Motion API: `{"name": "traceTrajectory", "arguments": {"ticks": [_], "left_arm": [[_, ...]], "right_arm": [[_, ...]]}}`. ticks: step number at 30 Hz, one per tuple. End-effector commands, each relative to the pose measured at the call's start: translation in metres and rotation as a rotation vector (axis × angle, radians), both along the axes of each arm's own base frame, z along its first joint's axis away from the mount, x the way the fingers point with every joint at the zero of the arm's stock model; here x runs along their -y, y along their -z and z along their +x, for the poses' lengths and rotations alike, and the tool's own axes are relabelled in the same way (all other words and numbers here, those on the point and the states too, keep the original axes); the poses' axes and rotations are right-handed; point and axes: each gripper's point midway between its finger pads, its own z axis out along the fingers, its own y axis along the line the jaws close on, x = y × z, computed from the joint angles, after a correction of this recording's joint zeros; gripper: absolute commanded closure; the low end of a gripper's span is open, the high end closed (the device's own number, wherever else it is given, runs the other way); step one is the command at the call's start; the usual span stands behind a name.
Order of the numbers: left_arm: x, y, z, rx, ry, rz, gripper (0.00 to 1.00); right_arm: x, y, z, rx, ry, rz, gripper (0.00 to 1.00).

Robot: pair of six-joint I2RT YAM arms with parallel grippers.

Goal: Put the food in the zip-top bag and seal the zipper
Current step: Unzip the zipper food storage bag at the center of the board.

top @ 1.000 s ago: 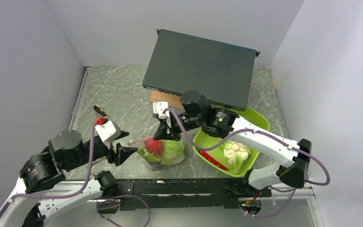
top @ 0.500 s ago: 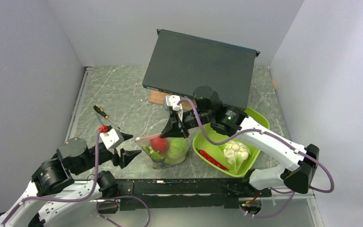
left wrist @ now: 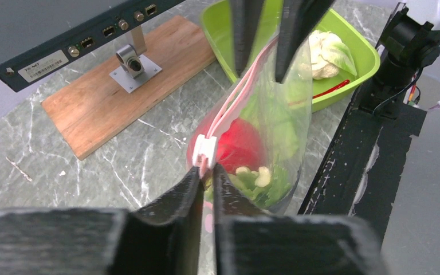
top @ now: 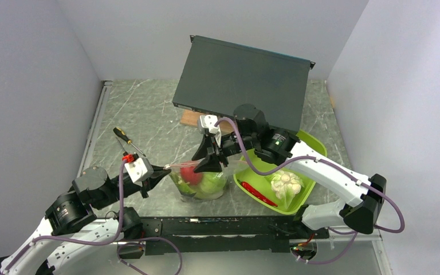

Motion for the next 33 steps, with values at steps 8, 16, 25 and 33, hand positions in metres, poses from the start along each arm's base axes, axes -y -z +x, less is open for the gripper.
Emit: {"name": "traceTrajectory", "arguments": {"ticks": [8,16,25,33], "left_arm": [[0.008,-0.017,-0.007,0.024,0.060,-0.047,1.00],[0.010,-0.016,-0.011,0.020,0.082,-0.043,1.00],[0.009,-0.015,-0.011,0.019,0.081,-0.038,1.00],[0.006,-0.015,-0.011,0.013,0.067,-0.050,1.00]], "right_arm": [[-0.046,-0.046,-0.010,0.113,-0.013,0.113,0.42],[-0.064,-0.047,-0.019,0.142,-0.055,0.119,0.46],[-0.070,-0.040,-0.020,0.164,-0.062,0.101,0.64],[-0.072,-0.040,-0.021,0.160,-0.076,0.103,0.91]]}}
